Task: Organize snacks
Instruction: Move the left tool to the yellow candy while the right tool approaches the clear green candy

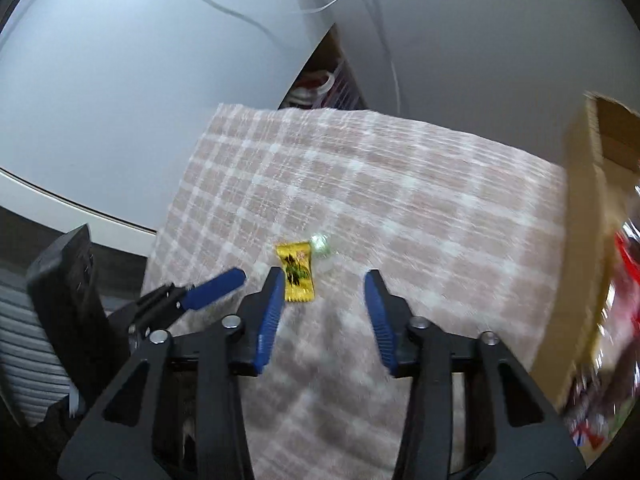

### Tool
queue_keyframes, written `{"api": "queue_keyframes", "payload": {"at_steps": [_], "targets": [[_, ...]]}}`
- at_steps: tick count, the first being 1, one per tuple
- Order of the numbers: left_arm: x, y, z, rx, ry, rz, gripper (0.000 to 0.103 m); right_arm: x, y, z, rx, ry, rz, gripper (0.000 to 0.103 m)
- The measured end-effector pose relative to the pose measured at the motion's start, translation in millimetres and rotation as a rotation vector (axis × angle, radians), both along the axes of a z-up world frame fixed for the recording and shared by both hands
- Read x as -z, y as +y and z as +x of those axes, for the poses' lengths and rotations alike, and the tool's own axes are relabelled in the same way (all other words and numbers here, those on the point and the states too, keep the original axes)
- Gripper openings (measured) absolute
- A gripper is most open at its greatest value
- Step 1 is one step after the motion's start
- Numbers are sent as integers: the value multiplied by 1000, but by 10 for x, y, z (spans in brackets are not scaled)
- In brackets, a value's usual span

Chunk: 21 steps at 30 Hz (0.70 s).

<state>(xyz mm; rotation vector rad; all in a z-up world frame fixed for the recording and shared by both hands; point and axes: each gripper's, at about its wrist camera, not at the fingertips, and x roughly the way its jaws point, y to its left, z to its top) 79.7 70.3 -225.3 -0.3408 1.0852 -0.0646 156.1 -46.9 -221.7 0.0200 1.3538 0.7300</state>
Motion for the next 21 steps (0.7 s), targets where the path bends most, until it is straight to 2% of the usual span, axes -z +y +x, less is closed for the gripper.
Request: {"api": "queue_keyframes", "payload": {"at_steps": [3, 8, 16, 17, 21], "targets": [[41, -15, 13, -10, -5, -13, 47, 150, 185, 95, -15, 34, -17, 33], [129, -59, 50, -18, -1, 2, 47, 307, 349, 164, -41, 66, -38, 28], [161, -101, 109, -39, -15, 32, 47, 463, 496, 146, -83, 81, -81, 25], [164, -108, 113, -43, -18, 37, 47, 463, 492, 151, -82, 75, -84, 19], [221, -208, 221, -58, -16, 60, 46, 471, 474, 179, -78, 83, -78, 16]]}}
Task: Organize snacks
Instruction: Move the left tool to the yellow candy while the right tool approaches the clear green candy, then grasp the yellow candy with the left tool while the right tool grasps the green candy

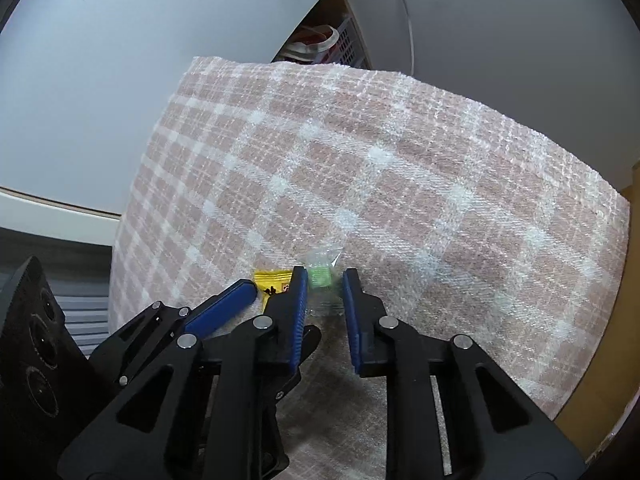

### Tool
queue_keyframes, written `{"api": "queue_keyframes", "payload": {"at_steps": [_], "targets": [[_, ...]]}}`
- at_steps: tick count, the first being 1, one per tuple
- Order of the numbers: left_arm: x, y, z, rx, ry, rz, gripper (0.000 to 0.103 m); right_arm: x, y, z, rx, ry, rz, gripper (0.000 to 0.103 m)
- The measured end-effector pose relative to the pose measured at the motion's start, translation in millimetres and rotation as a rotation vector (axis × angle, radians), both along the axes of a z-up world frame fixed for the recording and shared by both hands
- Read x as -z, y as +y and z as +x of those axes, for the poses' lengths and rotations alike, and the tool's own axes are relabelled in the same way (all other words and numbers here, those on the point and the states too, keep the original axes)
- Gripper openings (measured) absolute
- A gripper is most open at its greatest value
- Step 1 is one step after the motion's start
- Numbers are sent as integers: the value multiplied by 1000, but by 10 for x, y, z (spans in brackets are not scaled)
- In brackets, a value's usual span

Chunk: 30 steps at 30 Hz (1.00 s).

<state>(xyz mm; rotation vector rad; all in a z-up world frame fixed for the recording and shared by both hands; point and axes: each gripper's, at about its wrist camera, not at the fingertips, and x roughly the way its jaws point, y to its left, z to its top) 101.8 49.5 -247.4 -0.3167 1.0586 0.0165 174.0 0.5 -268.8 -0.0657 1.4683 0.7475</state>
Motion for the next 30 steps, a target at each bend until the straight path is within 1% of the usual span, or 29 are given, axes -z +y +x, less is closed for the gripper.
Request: {"api": "queue_keyframes", "payload": {"at_steps": [7, 10, 13, 14, 18, 22, 26, 30], "targets": [[23, -72, 45, 26, -7, 48, 46, -14, -201, 106, 34, -5, -1, 15], [34, -94, 69, 31, -7, 91, 41, -16, -281, 162, 52, -9, -2, 15], [44, -70, 91, 23, -9, 120, 26, -25, -329, 181, 53, -19, -10, 15], [51, -35, 95, 16, -11, 115, 24, -23, -347, 190, 57, -17, -8, 15], [49, -4, 91, 20, -14, 101, 22, -19, -426, 206, 60, -23, -8, 15], [17, 79, 40, 8, -13, 72, 20, -42, -400, 68, 55, -53, -18, 15], [-18, 117, -9, 9, -13, 64, 19, -70, -419, -29, 55, -72, -18, 14], [-70, 172, -92, 8, -19, 52, 14, -95, -468, -96, 65, -82, -11, 14]]}}
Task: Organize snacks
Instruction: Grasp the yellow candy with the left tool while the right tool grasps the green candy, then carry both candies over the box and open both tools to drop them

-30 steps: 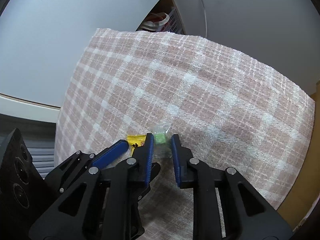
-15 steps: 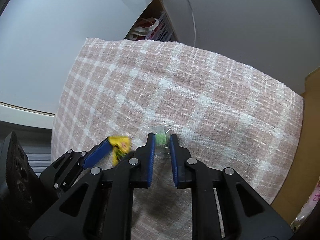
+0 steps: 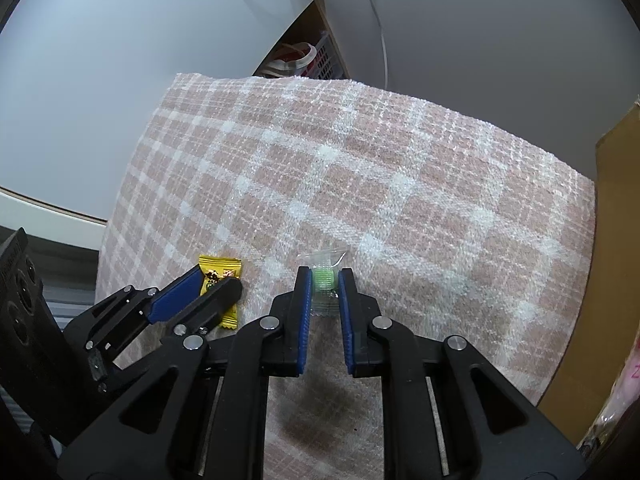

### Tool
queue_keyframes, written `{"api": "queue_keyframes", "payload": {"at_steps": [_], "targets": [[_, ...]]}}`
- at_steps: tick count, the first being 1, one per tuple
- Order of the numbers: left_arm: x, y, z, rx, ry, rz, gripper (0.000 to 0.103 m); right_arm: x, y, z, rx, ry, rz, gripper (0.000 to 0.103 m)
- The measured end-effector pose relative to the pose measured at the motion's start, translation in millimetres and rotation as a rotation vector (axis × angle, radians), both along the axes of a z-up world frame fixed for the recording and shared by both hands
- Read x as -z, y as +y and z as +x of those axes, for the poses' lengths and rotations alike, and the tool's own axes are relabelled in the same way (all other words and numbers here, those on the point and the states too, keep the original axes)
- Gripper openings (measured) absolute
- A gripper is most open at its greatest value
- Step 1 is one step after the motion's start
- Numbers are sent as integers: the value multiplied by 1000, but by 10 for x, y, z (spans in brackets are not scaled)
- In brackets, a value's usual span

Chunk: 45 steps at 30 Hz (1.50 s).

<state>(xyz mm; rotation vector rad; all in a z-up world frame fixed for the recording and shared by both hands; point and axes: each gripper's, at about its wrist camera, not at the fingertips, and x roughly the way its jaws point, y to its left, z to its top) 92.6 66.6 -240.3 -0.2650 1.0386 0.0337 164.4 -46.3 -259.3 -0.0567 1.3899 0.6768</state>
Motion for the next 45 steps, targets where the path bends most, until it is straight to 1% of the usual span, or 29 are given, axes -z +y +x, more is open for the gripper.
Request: {"api": "queue_keyframes", "payload": {"at_steps": [3, 5, 9, 10, 13, 15, 16, 17, 19, 21, 23, 26, 29, 35, 39, 45], "targets": [[-45, 21, -35, 6, -13, 0, 14, -81, -73, -63, 3, -20, 12, 13], [4, 11, -12, 22, -3, 18, 14, -104, -91, -97, -4, -36, 4, 13], [49, 16, -7, 31, 17, 5, 15, -62, -107, -102, 2, -21, 0, 13], [67, 3, 2, 35, 29, 14, 15, -58, -107, -104, 0, -21, 0, 13], [89, -62, 2, 55, 14, 57, 17, -42, -75, -99, -6, -25, -4, 13], [99, -121, -29, 81, -1, 96, 14, -55, -93, -96, -7, -31, -5, 13], [97, -119, -41, 79, -1, 96, 10, -65, -99, -98, -5, -35, -4, 13], [86, -96, -49, 71, 0, 76, 10, -72, -94, -105, -3, -38, -1, 13], [54, -81, -65, 66, 2, 66, 10, -127, -118, -104, -2, -48, 6, 13], [4, -63, -72, 56, -7, 41, 10, -201, -148, -108, 0, -62, 16, 13], [-108, -30, -92, 40, -29, 22, 10, -276, -170, -111, 2, -75, 23, 13], [-276, 22, -122, 25, -52, -26, 10, -397, -235, -135, 14, -88, 52, 13], [-491, -21, -140, 36, -86, -43, 10, -555, -353, -181, 32, -106, 83, 13], [-803, -201, 32, 106, -150, -45, 10, -873, -654, -218, 75, -158, 118, 13], [-886, -444, 89, 155, -170, -32, 10, -1044, -945, -207, 123, -189, 125, 13], [-1009, -711, 192, 223, -182, -49, 10, -1232, -1428, -176, 219, -239, 117, 13]]}}
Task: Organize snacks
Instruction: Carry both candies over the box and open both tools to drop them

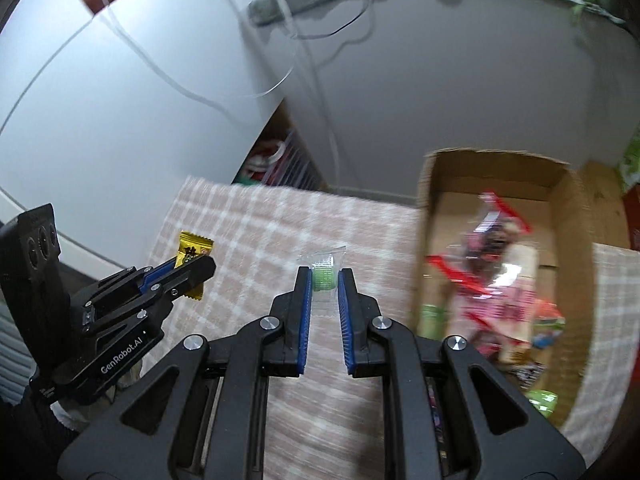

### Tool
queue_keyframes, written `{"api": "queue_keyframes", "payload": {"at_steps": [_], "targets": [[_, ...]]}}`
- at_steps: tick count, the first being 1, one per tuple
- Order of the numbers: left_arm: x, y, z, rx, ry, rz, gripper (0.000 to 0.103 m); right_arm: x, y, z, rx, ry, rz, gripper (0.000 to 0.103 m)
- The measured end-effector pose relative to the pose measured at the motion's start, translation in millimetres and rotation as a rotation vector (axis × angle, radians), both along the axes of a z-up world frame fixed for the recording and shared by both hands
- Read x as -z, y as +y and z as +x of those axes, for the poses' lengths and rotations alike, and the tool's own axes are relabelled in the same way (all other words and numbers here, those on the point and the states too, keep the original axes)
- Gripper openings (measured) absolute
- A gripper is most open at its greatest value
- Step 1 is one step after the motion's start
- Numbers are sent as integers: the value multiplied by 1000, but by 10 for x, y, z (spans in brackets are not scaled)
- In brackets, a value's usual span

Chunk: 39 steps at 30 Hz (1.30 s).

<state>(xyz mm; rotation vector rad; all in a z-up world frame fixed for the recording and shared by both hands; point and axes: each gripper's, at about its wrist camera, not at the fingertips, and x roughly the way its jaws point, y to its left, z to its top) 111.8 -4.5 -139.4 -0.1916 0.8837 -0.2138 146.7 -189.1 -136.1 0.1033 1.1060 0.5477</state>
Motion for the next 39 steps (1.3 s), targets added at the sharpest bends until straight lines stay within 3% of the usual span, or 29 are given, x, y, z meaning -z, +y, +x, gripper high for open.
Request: {"api": "queue_keyframes", "payload": {"at_steps": [15, 28, 39], "targets": [[-17, -843, 385, 174, 18, -44, 10, 7, -1129, -94, 205, 0, -58, 14], [38, -1426, 425, 278, 51, -17, 10, 256, -1370, -212, 250, 49, -58, 14], [43, -1519, 417, 303, 62, 5, 14, 331, -1381, -218, 250, 62, -70, 14]]}}
